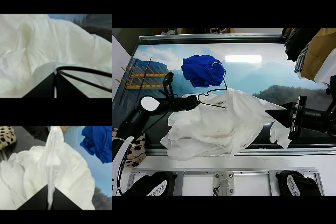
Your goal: Fold the clothes and pants, and hang the long-sleeved shirts on hangers.
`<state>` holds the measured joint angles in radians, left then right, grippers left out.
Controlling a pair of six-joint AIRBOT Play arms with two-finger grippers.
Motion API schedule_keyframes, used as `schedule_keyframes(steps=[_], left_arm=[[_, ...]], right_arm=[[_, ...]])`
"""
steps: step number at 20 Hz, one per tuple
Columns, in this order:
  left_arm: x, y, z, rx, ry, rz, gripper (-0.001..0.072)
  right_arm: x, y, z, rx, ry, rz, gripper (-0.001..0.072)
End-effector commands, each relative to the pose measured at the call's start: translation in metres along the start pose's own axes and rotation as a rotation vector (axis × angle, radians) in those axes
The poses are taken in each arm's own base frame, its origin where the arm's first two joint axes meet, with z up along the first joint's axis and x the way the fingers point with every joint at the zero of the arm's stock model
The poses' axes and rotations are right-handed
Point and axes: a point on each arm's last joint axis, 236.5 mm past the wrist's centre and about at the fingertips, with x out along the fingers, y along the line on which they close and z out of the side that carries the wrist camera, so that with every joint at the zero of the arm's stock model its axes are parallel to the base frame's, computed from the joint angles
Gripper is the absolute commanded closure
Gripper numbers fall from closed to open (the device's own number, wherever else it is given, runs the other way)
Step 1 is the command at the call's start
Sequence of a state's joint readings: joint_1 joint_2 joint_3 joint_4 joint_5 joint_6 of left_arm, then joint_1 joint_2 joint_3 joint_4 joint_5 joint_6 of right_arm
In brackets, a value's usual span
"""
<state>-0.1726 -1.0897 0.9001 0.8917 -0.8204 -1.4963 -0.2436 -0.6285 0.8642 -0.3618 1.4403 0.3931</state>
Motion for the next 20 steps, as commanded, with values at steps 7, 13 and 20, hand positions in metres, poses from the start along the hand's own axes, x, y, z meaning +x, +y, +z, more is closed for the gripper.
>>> schedule_keyframes(steps=[7, 13, 20], left_arm=[[-0.041, -0.017, 0.042, 0.108, -0.043, 0.011, 0.0700], [-0.103, -0.089, 0.077, 0.329, -0.115, -0.028, 0.0700], [-0.166, -0.133, 0.042, 0.442, -0.219, -0.053, 0.0700]], right_arm=[[-0.004, 0.005, -0.020, 0.023, 0.094, -0.017, 0.0708], [-0.004, -0.011, -0.008, 0.027, 0.045, -0.088, 0.0707], [-0.013, -0.038, 0.052, 0.109, -0.224, -0.189, 0.0707]])
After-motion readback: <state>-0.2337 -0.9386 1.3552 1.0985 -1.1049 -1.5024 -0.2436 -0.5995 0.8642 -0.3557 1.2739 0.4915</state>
